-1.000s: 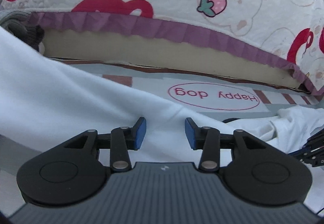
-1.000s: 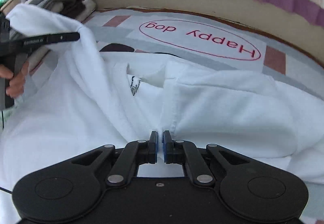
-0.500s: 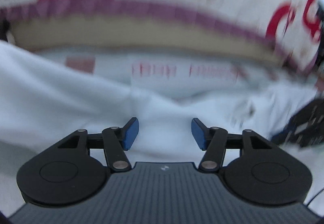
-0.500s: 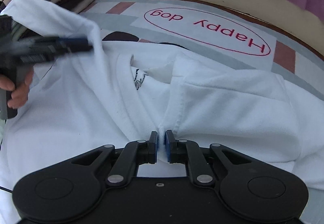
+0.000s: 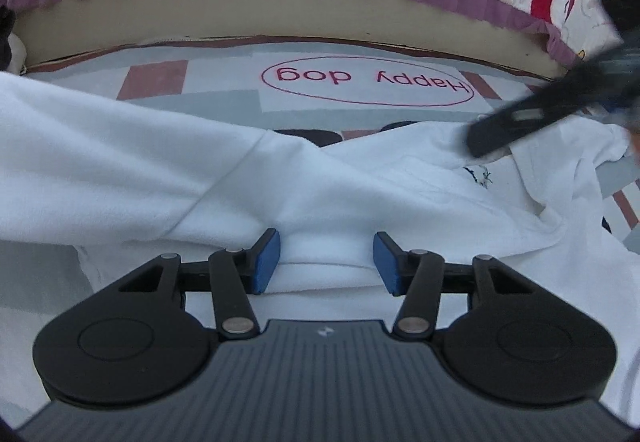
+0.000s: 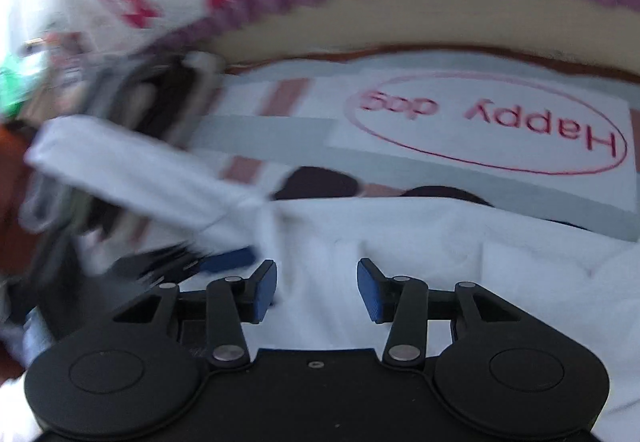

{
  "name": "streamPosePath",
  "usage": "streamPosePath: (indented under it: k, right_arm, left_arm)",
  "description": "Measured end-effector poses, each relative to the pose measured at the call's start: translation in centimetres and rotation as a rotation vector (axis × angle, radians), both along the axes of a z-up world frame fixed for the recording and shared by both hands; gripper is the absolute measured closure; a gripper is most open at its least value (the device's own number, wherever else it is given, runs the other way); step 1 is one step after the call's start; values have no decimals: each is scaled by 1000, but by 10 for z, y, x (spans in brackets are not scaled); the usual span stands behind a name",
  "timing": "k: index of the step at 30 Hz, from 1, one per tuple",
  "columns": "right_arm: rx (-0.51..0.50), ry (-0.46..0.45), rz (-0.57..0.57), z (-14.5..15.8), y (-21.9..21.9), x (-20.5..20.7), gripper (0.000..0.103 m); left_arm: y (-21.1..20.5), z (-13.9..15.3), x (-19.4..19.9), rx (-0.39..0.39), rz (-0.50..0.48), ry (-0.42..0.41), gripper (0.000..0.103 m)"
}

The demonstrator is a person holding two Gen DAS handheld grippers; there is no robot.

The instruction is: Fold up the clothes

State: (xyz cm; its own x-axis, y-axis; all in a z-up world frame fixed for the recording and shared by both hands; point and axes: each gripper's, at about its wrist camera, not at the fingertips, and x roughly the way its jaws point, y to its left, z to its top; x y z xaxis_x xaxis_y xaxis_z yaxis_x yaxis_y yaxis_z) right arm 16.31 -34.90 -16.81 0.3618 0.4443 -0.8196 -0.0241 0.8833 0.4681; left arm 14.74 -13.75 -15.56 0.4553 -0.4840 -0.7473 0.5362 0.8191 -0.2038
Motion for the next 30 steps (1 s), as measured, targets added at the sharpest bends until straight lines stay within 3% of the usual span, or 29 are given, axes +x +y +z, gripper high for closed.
streamPosePath:
  k: [2, 6, 8, 13, 19, 22, 25, 28, 30]
  right_arm:
    - [-69, 130, -99, -18, 4, 15, 52]
    - [128, 178, -150, -26, 3, 14, 52]
    - [159, 204, -165, -28, 7, 9, 52]
    - [282, 226, -236, -26, 0, -10, 52]
    - [253, 218, -155, -26, 11, -33, 53]
    - [185, 142, -33, -21, 22, -45, 53]
    - [24, -1, 125, -3, 45, -64, 52]
    - [-38, -103, 146, 10, 57, -80, 48]
    - [-73, -168, 151, 18, 65, -90, 48]
  left_arm:
    - [2, 0, 0, -5, 3, 7, 52]
    - [6, 1, 3, -22, 8, 31, 52]
    - [9, 1, 5, -39, 15, 47, 52]
    - [16, 1, 11, -84, 35, 92, 52]
    - [31, 9, 23, -90, 141, 203, 52]
    - [41, 16, 24, -88, 172, 187, 52]
    - [58, 15, 16, -66, 246, 165, 52]
    - [76, 4, 12, -47, 310, 192, 55]
    - [84, 4, 11, -76, 324, 207, 57]
